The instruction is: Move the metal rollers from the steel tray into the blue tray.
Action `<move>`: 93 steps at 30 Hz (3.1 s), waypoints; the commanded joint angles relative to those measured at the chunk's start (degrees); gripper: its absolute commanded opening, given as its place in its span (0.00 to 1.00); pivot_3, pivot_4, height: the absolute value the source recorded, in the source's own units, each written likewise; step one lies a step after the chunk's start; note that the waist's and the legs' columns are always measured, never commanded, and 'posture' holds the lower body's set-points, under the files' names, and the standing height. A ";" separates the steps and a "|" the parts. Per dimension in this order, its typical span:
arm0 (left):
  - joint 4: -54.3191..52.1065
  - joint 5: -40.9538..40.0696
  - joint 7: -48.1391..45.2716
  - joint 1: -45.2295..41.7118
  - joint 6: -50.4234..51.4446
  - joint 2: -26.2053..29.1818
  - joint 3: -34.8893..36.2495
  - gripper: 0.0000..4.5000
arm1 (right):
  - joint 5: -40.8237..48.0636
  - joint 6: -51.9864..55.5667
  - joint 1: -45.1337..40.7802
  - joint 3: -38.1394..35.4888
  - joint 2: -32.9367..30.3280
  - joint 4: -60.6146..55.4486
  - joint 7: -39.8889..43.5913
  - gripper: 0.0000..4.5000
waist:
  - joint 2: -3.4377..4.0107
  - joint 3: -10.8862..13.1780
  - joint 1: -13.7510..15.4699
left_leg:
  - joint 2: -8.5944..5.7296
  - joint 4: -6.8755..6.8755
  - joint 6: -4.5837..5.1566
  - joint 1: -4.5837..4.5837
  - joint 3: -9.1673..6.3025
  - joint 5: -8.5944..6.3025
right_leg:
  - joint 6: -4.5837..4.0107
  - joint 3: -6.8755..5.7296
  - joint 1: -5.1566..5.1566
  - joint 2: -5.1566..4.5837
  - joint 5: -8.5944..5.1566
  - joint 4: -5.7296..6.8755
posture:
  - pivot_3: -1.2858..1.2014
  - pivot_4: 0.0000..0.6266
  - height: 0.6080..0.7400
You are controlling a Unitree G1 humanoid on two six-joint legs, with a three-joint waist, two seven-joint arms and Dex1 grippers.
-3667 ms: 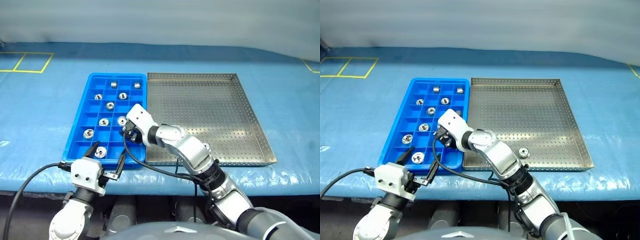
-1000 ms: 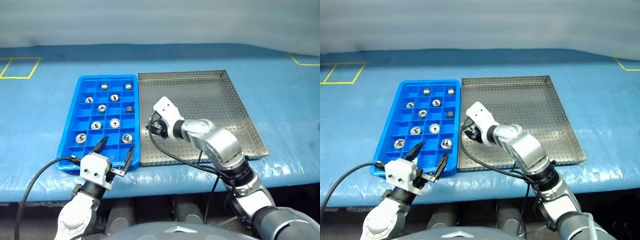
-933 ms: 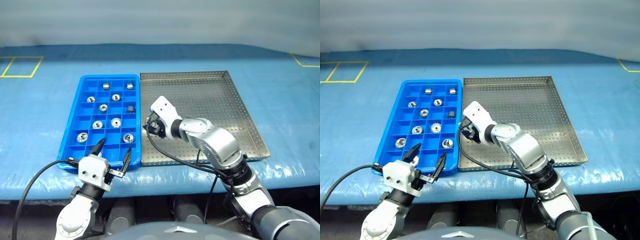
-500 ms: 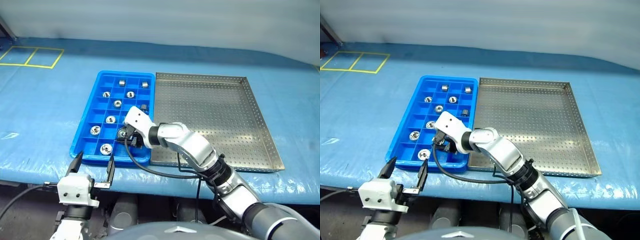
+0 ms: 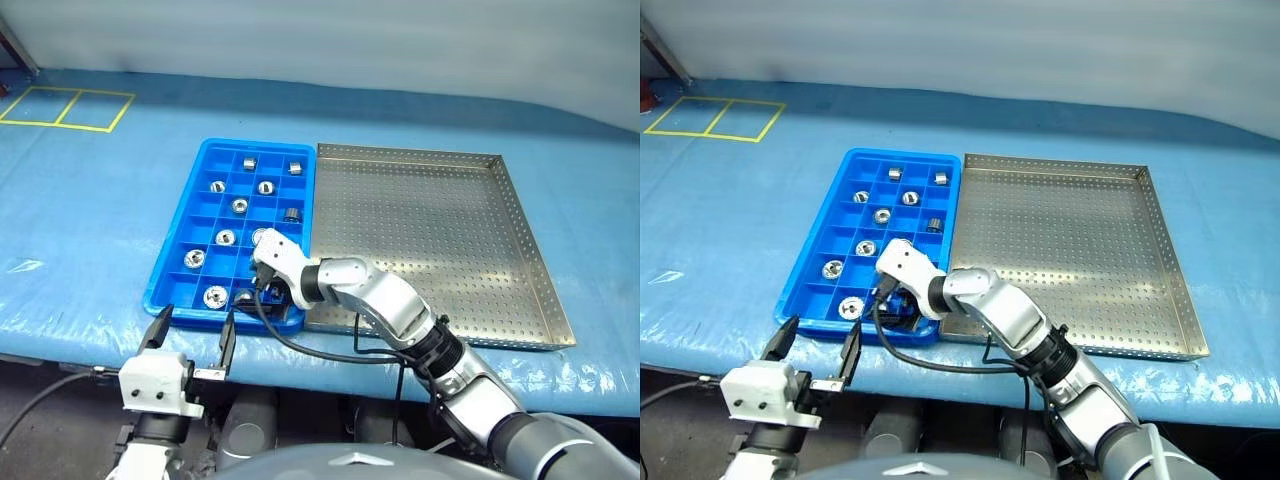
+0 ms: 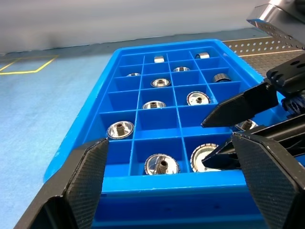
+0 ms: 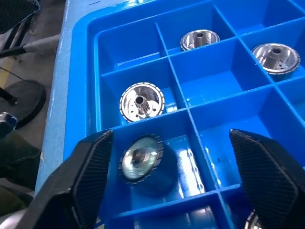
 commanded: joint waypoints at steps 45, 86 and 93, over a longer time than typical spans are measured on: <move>0.19 -2.53 -4.47 -5.17 1.01 2.64 -1.13 1.00 | 3.80 2.39 2.26 -3.64 -1.13 -6.98 1.24 1.00 | 0.01 -0.01 -0.40 | 0.02 0.20 0.01 0.05 0.01 0.00 | 0.04 -0.01 0.10 0.02 0.05 0.16 | 0.65 0.24 1.00; -0.01 -2.56 -4.91 -5.84 1.49 2.96 -2.62 1.00 | 3.87 1.44 2.67 -2.99 -1.69 -7.66 1.63 1.00 | 0.00 -0.02 -0.37 | 0.01 0.38 0.01 0.05 0.00 0.00 | 0.10 -0.01 0.19 0.02 0.08 0.20 | 0.65 0.24 1.00; 0.25 -2.80 -5.23 -5.68 1.20 3.14 -2.57 1.00 | 3.75 2.37 2.34 -2.71 -1.73 -7.59 1.52 1.00 | 0.02 -0.03 -0.44 | 0.01 0.39 0.01 0.07 0.00 0.00 | 0.10 -0.01 0.21 0.02 0.09 0.23 | 0.65 0.24 1.00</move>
